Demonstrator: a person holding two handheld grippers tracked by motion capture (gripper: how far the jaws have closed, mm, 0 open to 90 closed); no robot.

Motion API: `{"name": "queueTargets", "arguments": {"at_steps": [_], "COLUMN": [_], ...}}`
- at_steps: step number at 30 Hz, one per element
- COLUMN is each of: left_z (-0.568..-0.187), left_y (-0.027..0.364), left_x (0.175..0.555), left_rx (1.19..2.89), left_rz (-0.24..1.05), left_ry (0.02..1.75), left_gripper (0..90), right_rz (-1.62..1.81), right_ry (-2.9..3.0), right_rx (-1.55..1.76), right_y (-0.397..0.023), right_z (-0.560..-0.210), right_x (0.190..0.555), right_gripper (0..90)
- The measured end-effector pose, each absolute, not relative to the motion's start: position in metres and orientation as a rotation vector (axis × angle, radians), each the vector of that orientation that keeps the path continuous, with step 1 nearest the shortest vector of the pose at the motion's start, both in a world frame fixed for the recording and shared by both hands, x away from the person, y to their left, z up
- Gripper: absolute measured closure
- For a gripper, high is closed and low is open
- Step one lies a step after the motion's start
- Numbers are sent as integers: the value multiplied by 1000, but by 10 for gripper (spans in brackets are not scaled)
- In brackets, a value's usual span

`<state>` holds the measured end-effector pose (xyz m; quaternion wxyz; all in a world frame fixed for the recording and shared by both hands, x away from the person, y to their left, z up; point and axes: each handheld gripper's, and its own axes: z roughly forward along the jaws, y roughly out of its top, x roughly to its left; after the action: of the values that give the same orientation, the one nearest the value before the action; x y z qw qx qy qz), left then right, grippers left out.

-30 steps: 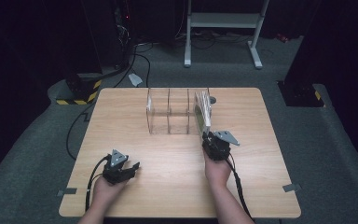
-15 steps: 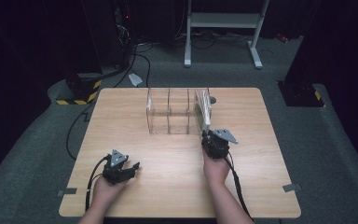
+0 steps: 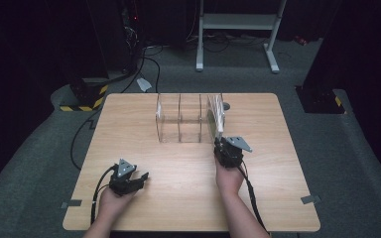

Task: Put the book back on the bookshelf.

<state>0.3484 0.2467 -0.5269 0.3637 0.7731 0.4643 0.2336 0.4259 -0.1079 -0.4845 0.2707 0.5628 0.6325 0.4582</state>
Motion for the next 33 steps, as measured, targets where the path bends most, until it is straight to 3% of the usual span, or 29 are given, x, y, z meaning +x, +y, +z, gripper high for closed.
{"name": "queueTargets", "arguments": {"at_steps": [33], "left_z": [-527], "left_y": [247], "left_x": [348], "left_rx": [1992], "left_rz": [602], "left_ry": [1193], "left_gripper": [410], "right_rz": [1215], "right_ry": [1685], "right_rx": [1497], "right_y": [-105], "right_z": [-483], "right_x": [428], "right_gripper": [722]}}
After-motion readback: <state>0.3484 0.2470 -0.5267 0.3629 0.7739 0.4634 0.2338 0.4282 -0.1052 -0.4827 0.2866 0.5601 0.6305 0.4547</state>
